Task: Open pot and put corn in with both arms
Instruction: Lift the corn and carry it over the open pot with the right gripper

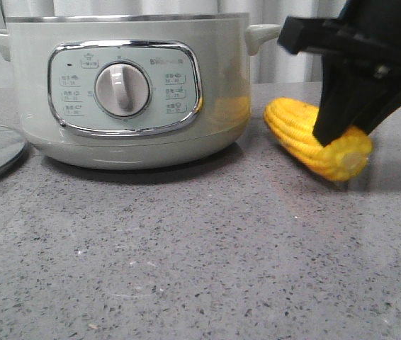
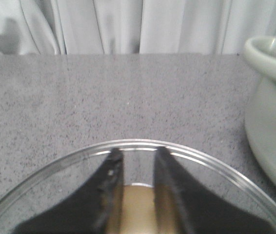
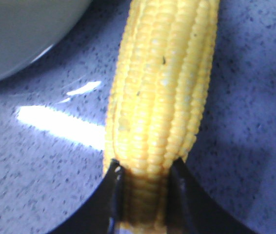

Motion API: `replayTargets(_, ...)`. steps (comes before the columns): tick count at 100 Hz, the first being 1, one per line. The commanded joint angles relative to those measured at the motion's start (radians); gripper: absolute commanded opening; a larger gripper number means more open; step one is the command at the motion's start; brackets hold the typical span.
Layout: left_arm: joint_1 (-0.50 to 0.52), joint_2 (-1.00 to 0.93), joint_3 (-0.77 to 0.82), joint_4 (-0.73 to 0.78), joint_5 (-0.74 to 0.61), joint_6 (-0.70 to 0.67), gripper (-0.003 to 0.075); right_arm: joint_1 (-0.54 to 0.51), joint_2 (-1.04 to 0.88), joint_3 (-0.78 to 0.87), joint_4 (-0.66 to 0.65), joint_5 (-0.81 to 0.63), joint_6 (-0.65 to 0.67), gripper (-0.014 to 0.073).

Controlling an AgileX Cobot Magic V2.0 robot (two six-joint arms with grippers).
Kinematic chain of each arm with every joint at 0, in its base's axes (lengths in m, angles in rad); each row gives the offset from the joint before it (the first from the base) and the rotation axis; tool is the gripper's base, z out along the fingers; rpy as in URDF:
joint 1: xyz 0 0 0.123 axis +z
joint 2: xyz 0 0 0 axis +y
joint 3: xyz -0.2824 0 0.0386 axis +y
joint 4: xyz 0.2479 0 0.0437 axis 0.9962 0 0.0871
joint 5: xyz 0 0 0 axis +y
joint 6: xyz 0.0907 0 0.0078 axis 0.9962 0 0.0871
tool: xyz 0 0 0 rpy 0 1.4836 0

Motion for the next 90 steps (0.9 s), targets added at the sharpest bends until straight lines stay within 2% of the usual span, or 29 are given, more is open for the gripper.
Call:
replayTargets(1, -0.005, -0.042, -0.028, 0.003, -0.086, -0.007, -0.0021, -0.009, -0.093, -0.026, -0.001, -0.021, 0.003, -0.0064)
replayTargets(31, -0.005, -0.139, -0.028, 0.003, -0.074, -0.007, -0.002, -0.009, -0.263, -0.026, -0.002, 0.032, 0.003, -0.0064)
replayTargets(56, -0.005, -0.249, -0.028, 0.02, 0.045, -0.007, -0.002, -0.005, -0.364, -0.026, 0.005, 0.03, 0.011, -0.0063)
replayTargets(76, -0.005, -0.319, -0.028, 0.02, 0.066, -0.007, -0.002, 0.007, -0.371, -0.081, 0.018, 0.034, 0.009, -0.0063)
replayTargets(90, -0.005, -0.345, -0.028, 0.02, 0.066, -0.007, -0.002, 0.078, -0.304, -0.176, 0.018, 0.034, 0.009, -0.0063)
